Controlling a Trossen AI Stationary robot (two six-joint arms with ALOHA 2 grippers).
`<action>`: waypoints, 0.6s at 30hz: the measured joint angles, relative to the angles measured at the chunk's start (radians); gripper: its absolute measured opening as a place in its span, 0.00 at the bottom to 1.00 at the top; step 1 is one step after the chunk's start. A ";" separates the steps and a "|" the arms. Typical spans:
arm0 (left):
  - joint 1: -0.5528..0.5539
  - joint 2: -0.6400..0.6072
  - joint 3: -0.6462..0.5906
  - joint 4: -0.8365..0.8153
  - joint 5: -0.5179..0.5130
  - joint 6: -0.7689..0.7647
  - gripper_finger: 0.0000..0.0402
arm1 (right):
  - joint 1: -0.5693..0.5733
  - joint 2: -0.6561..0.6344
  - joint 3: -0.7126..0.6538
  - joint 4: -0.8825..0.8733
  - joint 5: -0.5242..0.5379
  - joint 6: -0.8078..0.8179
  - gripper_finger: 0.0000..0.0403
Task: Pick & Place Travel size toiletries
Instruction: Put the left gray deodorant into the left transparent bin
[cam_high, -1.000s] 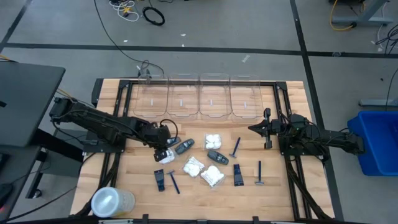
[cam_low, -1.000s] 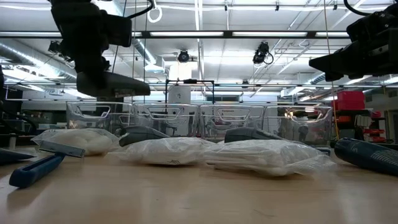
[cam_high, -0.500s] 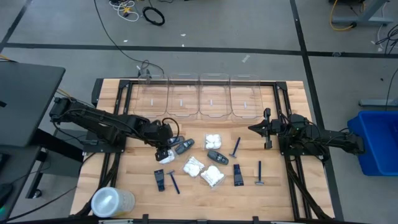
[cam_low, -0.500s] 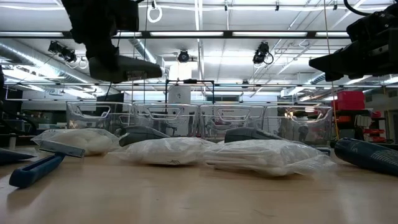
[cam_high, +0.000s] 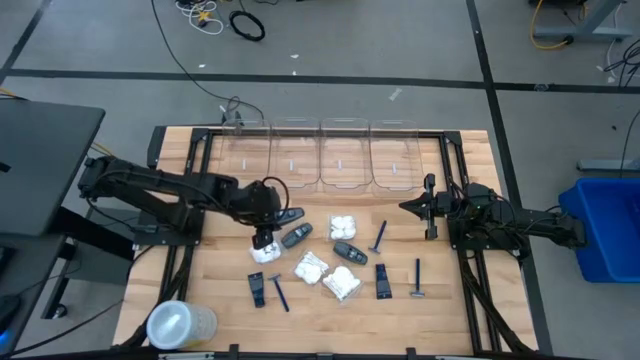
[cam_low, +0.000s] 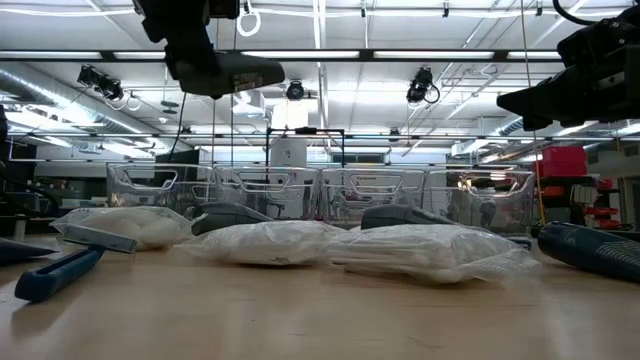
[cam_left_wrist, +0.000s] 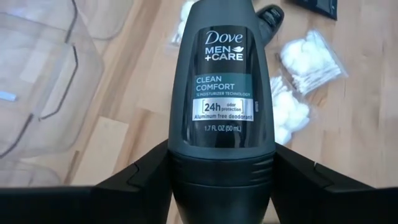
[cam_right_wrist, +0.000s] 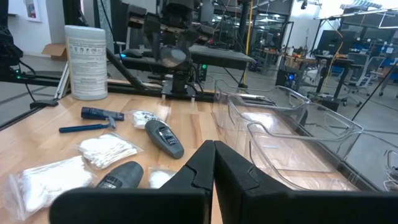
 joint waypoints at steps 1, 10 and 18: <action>0.003 0.000 0.003 0.000 -0.005 0.000 0.54 | 0.000 0.000 0.000 0.000 0.000 0.000 0.03; 0.014 0.000 0.005 0.000 -0.012 0.014 0.54 | 0.000 0.000 0.000 0.000 0.000 0.000 0.03; 0.039 -0.084 0.004 -0.032 -0.021 0.013 0.56 | 0.000 0.000 0.000 0.000 0.000 0.000 0.03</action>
